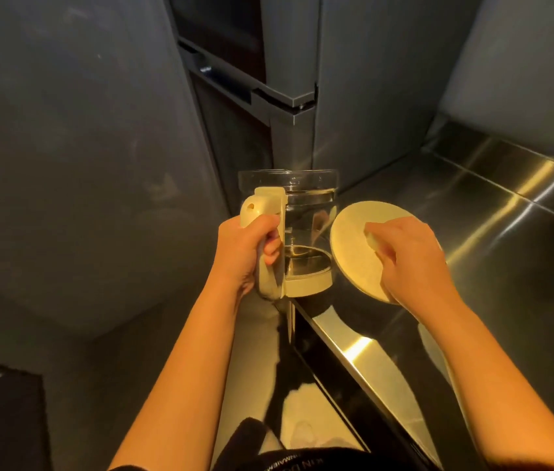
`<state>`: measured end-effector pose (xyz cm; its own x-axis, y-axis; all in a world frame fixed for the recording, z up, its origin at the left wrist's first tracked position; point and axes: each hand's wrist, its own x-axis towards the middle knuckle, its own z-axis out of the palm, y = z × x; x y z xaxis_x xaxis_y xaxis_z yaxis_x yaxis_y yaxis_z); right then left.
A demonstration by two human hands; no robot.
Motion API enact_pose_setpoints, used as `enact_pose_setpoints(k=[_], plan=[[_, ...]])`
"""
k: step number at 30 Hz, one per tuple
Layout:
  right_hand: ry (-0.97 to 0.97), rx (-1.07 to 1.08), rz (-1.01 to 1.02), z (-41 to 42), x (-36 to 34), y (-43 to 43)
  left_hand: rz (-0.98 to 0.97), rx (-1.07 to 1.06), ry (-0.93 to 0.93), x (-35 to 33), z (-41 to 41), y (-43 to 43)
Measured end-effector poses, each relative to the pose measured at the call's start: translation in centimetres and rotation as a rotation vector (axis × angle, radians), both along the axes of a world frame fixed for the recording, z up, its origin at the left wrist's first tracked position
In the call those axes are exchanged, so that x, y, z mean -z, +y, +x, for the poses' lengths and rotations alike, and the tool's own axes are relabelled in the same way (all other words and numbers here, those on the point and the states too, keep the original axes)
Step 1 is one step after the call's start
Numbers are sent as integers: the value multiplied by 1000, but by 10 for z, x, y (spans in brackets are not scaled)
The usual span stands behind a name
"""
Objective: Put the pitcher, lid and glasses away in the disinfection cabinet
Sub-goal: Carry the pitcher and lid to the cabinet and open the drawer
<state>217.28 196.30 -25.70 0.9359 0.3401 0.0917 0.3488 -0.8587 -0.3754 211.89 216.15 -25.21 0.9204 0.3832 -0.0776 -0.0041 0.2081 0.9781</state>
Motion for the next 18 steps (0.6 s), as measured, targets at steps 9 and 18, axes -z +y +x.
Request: enact_pose_setpoints(k=[9, 18], plan=[[17, 103, 22, 10, 11, -2, 149, 65, -7, 23, 45, -11], [35, 175, 37, 20, 20, -9, 188, 102, -8, 37, 72, -24]])
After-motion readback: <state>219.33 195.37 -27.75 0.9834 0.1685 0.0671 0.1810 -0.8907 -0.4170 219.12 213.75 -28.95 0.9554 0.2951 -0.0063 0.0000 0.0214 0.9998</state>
